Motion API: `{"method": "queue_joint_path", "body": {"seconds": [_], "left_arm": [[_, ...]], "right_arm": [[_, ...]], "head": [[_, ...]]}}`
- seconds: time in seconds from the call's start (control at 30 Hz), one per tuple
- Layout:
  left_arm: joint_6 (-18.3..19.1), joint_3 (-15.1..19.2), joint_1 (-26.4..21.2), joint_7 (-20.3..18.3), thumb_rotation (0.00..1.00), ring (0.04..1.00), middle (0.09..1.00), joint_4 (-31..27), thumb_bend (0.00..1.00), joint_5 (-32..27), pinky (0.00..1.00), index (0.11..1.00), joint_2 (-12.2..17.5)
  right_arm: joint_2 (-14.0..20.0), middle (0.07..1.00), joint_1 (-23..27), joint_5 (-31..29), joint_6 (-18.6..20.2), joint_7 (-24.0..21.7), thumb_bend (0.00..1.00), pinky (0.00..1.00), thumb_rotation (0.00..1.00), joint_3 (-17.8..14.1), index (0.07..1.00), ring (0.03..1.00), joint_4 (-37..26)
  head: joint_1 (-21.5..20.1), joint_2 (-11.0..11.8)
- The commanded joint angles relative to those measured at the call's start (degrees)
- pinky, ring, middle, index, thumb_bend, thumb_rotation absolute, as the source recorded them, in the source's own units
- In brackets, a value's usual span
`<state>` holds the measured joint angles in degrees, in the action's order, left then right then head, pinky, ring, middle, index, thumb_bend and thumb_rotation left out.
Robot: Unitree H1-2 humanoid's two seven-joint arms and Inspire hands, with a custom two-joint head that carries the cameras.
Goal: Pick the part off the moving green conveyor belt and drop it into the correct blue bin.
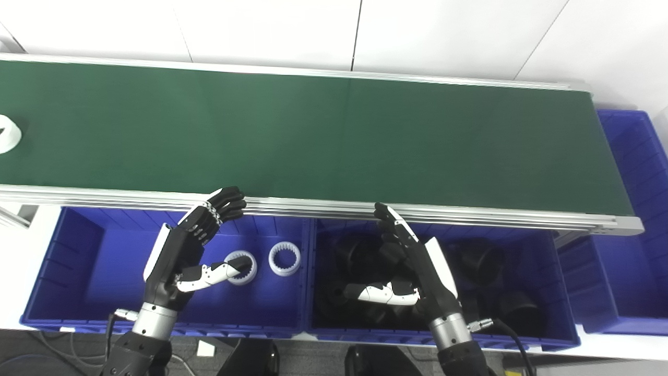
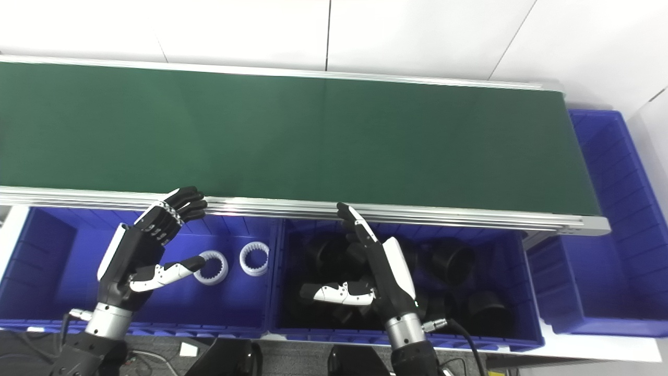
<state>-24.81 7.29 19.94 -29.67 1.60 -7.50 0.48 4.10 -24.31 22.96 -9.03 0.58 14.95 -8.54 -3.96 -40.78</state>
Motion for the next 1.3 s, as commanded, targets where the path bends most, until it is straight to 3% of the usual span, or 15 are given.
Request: {"method": "queue_joint_path", "body": {"seconds": [0.0,0.43,0.5,0.53,0.57,0.6,0.63,0.67,0.7,0.8,1.07,1.27], "left_arm": [[-2.1,0.3,-0.4,-0.9,0.22,0.793,0.819,-1.5,0.81,-0.6,0.77,0.822,-0.4],[-2.1,0.9,-0.3,-2.3,0.20,0.798,0.822,-1.4,0.80,-1.6,0.78,0.824,-0.6],[-2.1,1.0,-0.3,-2.4,0.19,0.798,0.822,-1.4,0.81,-1.5,0.79,0.823,-0.9],[-2.1,0.9,-0.2,-2.2,0.18,0.795,0.821,-1.3,0.81,-1.1,0.78,0.820,-1.2],[-2.1,0.9,-0.2,-2.0,0.18,0.795,0.821,-1.3,0.81,-0.7,0.78,0.819,-1.4],[-2.1,0.8,-0.1,-1.7,0.17,0.789,0.818,-1.2,0.81,0.2,0.77,0.815,-1.7],[-2.1,0.7,-0.1,-1.6,0.17,0.784,0.815,-1.1,0.81,0.6,0.76,0.811,-1.9],[-2.1,0.4,-0.2,-1.5,0.17,0.780,0.812,-0.8,0.81,1.1,0.74,0.805,-2.2],[-2.1,0.0,-0.1,-0.7,0.19,0.776,0.808,-0.8,0.83,2.3,0.73,0.799,-2.3],[-2.1,-1.2,0.0,2.1,0.24,0.755,0.791,-0.7,0.89,5.1,0.70,0.769,-2.2],[-2.1,-4.6,-0.1,7.1,0.24,0.738,0.778,0.1,0.96,6.5,0.67,0.748,-0.2],[-2.1,-6.1,-0.5,9.1,0.25,0.735,0.775,1.2,0.98,6.6,0.66,0.746,1.0]], "right_arm": [[-0.5,0.896,0.1,-0.9,-0.5,-0.1,0.92,0.80,0.34,0.2,0.918,0.873,-2.0],[-0.6,0.893,0.0,-0.9,-0.8,0.3,0.93,0.80,0.34,0.4,0.919,0.866,-2.1],[-0.4,0.893,0.0,-1.0,-1.1,0.3,0.93,0.79,0.34,0.4,0.918,0.863,-1.9],[-0.1,0.891,0.0,-1.2,-1.6,0.4,0.93,0.79,0.34,0.2,0.917,0.861,-1.6],[0.1,0.891,0.0,-1.1,-2.3,0.7,0.93,0.79,0.34,0.1,0.917,0.861,-1.4],[0.6,0.889,0.1,-1.3,-3.0,0.8,0.92,0.79,0.33,-0.2,0.916,0.859,-0.9],[0.9,0.889,0.0,-1.4,-3.4,0.9,0.92,0.80,0.32,-0.3,0.917,0.859,-0.8],[1.3,0.891,0.1,-1.8,-3.9,0.9,0.91,0.80,0.32,-0.6,0.920,0.860,-0.5],[1.5,0.894,0.1,-2.1,-4.4,1.0,0.91,0.80,0.32,-0.8,0.925,0.865,-0.1],[2.1,0.905,0.5,-2.8,-5.4,1.4,0.90,0.82,0.32,-1.1,0.935,0.871,1.5],[2.0,0.909,1.1,-2.5,-7.6,2.2,0.89,0.88,0.29,-1.4,0.947,0.896,4.3],[2.0,0.897,1.8,-1.5,-8.4,3.2,0.91,0.84,0.27,-1.3,0.936,0.879,5.7]], "head": [[0.0,0.0],[0.0,0.3],[2.2,1.2],[7.2,2.5],[7.2,2.5],[12.2,4.4],[12.2,4.4],[16.4,6.6],[16.4,6.6],[19.5,9.4],[19.3,11.9],[18.6,13.2]]}}
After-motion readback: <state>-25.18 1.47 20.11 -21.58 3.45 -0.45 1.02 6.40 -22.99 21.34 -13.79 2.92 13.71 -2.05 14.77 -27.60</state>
